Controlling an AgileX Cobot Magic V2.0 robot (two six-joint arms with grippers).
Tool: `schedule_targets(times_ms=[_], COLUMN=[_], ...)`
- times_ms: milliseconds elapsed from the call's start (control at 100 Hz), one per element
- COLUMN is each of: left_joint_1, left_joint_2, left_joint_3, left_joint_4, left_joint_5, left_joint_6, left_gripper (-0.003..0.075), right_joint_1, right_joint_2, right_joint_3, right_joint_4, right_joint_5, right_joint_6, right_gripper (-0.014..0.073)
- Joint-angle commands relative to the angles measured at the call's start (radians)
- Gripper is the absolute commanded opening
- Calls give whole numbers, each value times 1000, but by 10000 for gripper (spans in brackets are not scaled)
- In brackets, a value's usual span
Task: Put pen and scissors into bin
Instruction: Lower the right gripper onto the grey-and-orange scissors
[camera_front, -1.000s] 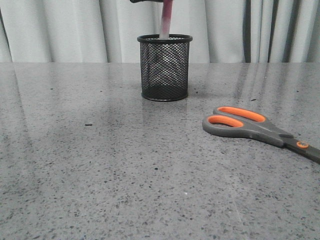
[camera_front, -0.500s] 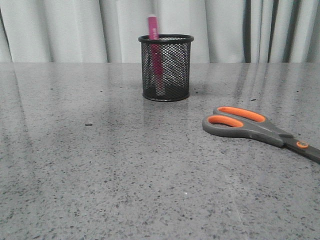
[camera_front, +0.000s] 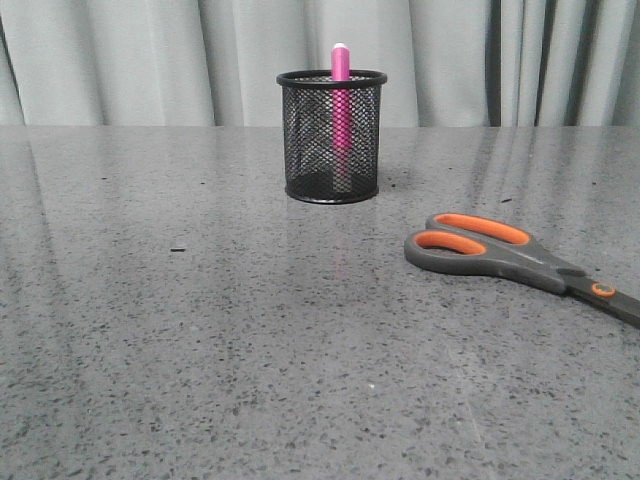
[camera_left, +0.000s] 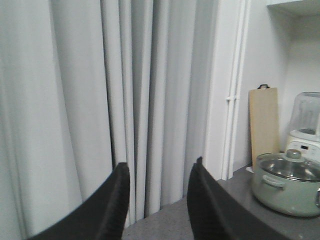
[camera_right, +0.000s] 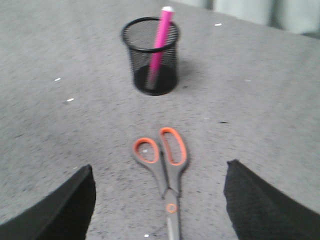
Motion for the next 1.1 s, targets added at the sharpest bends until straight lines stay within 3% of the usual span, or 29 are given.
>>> schedule_targets(times_ms=[0,240,390,590,800,980,1090], left_joint_1=[-3,-3,-2,-2,-2,-2,-2], left_joint_2=[-132,-414,-509,-509,-469,-454,-454], left_joint_3=[41,226,285,315,333,333,333], left_joint_4=[-2,57,59,59,53,34,31], left_joint_5=[-10,-17,-10,18,14,12,12], left_joint_6=[0,0,-10,-41,-43,-43,-43], left_gripper=[241,241,241,241,241,241,241], right_joint_1=[34,97,104,144,191,192,192], right_joint_2=[128,471,599,685,742,805,828], right_joint_3=[-84,-230,-263,-263,-263,-261,-261], right_joint_4=[32,30,15,-173,-179,-279,-290], right_joint_5=[1,176,183,204,160,142,121], right_joint_6=[-29,-29,-13,97,103,230,242], right_gripper=[488,488,488,488,488,488,488])
